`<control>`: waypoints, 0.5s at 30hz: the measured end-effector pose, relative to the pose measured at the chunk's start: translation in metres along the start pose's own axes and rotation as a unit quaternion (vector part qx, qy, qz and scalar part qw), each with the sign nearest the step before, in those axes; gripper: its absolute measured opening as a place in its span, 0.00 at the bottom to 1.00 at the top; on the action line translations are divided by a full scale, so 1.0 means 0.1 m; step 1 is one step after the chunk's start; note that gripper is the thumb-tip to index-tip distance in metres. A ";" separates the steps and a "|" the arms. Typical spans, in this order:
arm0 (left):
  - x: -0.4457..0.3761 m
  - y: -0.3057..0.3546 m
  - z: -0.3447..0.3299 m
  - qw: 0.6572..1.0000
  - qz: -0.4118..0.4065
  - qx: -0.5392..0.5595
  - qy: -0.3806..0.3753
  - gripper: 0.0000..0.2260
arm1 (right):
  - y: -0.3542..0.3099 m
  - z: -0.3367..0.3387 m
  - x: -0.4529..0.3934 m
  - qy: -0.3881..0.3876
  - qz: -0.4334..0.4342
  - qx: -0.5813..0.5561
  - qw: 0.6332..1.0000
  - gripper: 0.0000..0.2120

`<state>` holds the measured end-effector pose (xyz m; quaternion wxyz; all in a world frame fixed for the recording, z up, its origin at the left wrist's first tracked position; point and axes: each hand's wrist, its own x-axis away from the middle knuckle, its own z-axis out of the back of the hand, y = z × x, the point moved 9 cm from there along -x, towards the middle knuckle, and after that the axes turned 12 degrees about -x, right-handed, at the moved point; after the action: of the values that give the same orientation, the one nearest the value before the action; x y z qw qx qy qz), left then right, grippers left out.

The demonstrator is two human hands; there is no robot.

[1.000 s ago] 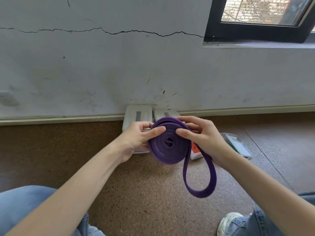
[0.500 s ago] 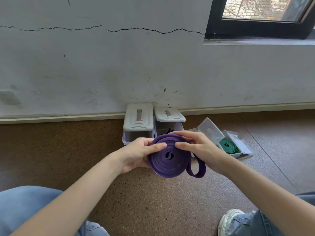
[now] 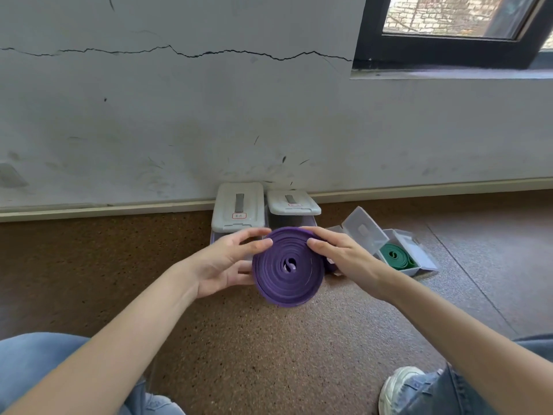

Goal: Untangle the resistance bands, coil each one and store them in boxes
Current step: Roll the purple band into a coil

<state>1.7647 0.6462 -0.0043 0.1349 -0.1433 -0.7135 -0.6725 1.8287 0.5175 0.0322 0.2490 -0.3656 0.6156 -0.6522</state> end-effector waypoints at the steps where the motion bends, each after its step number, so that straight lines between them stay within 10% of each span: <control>1: 0.00 -0.01 -0.05 1.000 -0.003 -0.018 -0.017 0.22 | 0.02 -0.03 0.02 -0.010 -0.006 0.001 1.000 0.12; 6: -0.07 -0.11 -0.08 0.997 -0.009 -0.049 0.058 0.17 | 0.07 0.05 0.01 0.071 0.007 0.148 0.986 0.11; 15: -0.15 -0.41 0.13 0.980 0.052 -0.015 0.191 0.08 | 0.48 -0.14 0.04 0.035 -0.019 0.393 0.919 0.56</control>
<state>1.7624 0.6568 -0.0483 0.3018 -0.0512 -0.6557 -0.6902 1.8087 0.5174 -0.0144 0.3384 -0.2275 0.3110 -0.8585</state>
